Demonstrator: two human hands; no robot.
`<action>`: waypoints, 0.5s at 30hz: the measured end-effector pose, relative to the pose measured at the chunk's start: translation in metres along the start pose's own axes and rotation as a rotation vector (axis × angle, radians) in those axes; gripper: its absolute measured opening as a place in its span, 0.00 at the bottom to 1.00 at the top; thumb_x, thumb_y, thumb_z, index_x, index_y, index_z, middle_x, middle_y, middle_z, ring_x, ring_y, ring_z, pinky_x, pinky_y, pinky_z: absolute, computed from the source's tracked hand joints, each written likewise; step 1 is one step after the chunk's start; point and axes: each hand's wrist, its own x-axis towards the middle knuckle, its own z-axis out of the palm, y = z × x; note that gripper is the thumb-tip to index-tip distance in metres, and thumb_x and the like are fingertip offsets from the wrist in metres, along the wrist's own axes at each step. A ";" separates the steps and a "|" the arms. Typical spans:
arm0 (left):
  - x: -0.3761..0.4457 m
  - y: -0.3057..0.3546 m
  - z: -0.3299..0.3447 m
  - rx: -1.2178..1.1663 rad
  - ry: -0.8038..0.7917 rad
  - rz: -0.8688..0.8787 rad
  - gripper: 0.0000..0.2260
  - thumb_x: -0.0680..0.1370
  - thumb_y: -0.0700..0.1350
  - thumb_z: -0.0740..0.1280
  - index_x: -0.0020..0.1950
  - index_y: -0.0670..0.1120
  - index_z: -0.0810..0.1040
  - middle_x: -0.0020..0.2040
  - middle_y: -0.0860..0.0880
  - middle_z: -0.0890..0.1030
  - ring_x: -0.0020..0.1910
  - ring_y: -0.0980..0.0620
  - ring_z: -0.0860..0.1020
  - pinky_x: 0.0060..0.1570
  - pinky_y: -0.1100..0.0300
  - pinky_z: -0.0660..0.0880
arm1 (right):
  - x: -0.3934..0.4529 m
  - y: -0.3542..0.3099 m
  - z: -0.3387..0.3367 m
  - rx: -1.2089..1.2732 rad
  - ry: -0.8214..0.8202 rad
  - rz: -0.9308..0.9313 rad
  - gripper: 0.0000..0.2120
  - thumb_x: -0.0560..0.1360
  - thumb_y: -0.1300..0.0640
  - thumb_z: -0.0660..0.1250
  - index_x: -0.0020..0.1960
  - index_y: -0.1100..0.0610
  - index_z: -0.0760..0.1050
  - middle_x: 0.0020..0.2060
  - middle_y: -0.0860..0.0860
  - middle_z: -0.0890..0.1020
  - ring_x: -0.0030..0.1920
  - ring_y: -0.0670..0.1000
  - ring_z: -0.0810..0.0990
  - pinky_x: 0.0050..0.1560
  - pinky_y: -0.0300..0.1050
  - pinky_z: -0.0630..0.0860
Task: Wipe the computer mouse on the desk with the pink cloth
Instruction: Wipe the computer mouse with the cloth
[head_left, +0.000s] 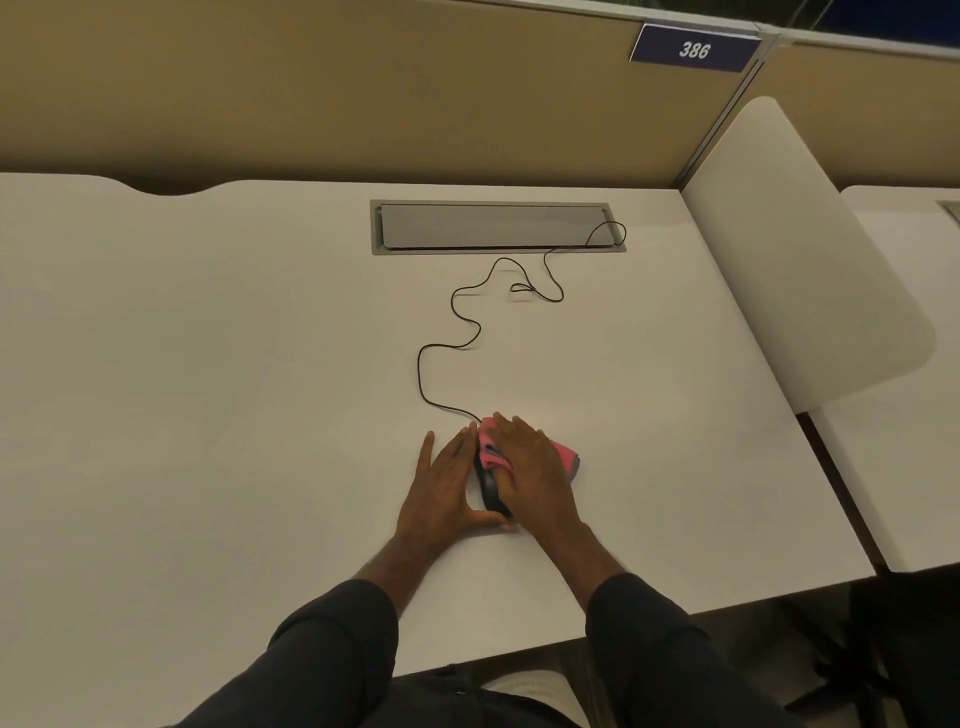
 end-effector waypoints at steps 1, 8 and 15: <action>0.000 0.001 0.000 -0.003 0.012 0.009 0.53 0.64 0.80 0.59 0.80 0.50 0.53 0.79 0.50 0.58 0.79 0.54 0.56 0.77 0.42 0.42 | -0.005 0.000 0.000 -0.018 0.015 -0.038 0.26 0.78 0.56 0.66 0.74 0.56 0.67 0.72 0.53 0.71 0.73 0.55 0.67 0.73 0.55 0.62; -0.003 0.002 -0.001 0.004 0.035 0.029 0.51 0.66 0.79 0.57 0.79 0.48 0.56 0.79 0.49 0.61 0.78 0.53 0.56 0.77 0.42 0.43 | -0.035 0.001 -0.003 -0.091 -0.010 -0.210 0.27 0.76 0.59 0.65 0.74 0.56 0.66 0.74 0.51 0.67 0.76 0.53 0.61 0.73 0.58 0.60; -0.004 0.002 -0.002 0.022 -0.008 -0.014 0.53 0.67 0.81 0.45 0.80 0.46 0.49 0.81 0.48 0.54 0.79 0.54 0.51 0.77 0.44 0.39 | -0.071 -0.001 0.007 -0.094 0.080 -0.246 0.30 0.73 0.57 0.68 0.74 0.58 0.67 0.72 0.55 0.69 0.74 0.56 0.65 0.74 0.55 0.57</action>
